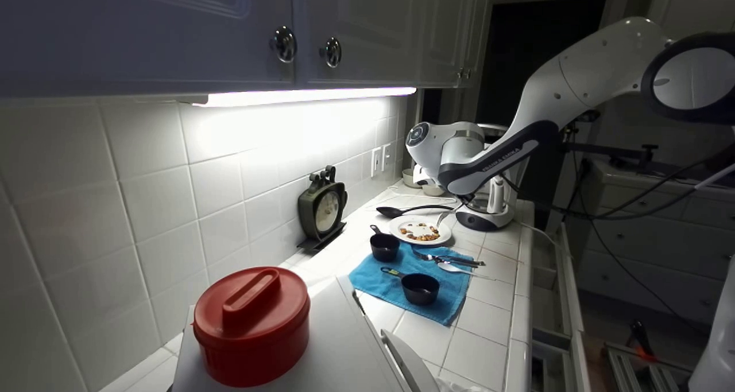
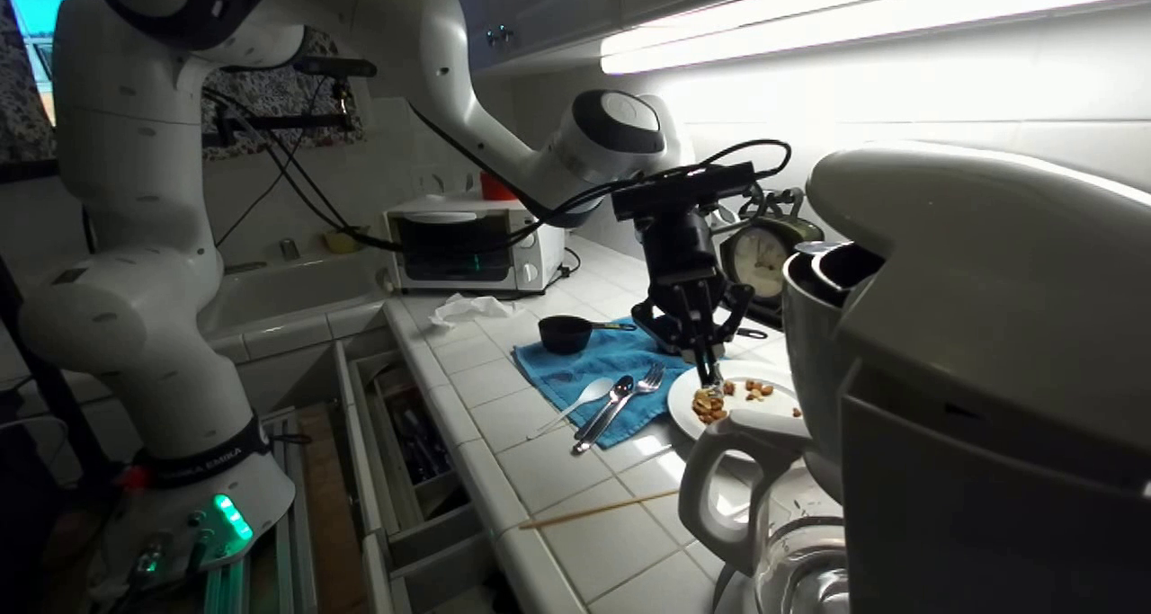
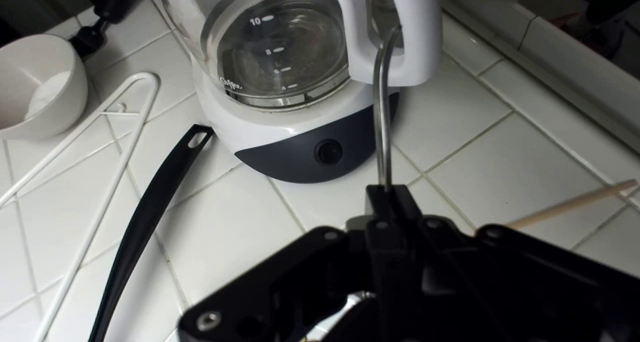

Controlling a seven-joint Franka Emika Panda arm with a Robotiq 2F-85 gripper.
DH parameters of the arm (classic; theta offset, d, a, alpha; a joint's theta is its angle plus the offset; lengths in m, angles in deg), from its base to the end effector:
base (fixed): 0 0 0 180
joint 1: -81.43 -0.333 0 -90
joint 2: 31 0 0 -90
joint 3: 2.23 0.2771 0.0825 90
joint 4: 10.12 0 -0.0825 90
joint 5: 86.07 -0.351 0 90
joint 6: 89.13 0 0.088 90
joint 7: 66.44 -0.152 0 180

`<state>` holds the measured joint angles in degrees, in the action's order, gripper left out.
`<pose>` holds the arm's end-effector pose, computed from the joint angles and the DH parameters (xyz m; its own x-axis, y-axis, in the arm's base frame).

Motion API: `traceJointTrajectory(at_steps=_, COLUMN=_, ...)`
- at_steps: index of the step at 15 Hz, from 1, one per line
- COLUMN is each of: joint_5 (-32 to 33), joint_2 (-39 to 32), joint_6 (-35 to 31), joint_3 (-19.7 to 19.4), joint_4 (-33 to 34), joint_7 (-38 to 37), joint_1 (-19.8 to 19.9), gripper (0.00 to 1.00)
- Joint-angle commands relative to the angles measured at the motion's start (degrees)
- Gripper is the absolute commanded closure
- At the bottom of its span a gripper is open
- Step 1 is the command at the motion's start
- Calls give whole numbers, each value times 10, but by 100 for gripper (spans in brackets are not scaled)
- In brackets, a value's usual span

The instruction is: Use on of the forks to stir the contents on the white plate

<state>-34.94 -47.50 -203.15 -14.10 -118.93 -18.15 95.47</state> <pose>0.4805 -0.3188 0.3128 0.5109 0.4637 -0.7239 0.7986 -0.5676 0.2001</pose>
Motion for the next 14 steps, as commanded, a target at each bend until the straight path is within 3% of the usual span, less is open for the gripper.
traceJointTrajectory(at_steps=1, joint_5=40, joint_2=-17, joint_6=-2, joint_3=6, joint_4=15, joint_7=7, joint_1=-5, gripper=96)
traceJointTrajectory(at_steps=14, joint_5=95, joint_2=-45, joint_6=-2, joint_3=23, joint_4=9, joint_7=3, joint_1=-15, gripper=96)
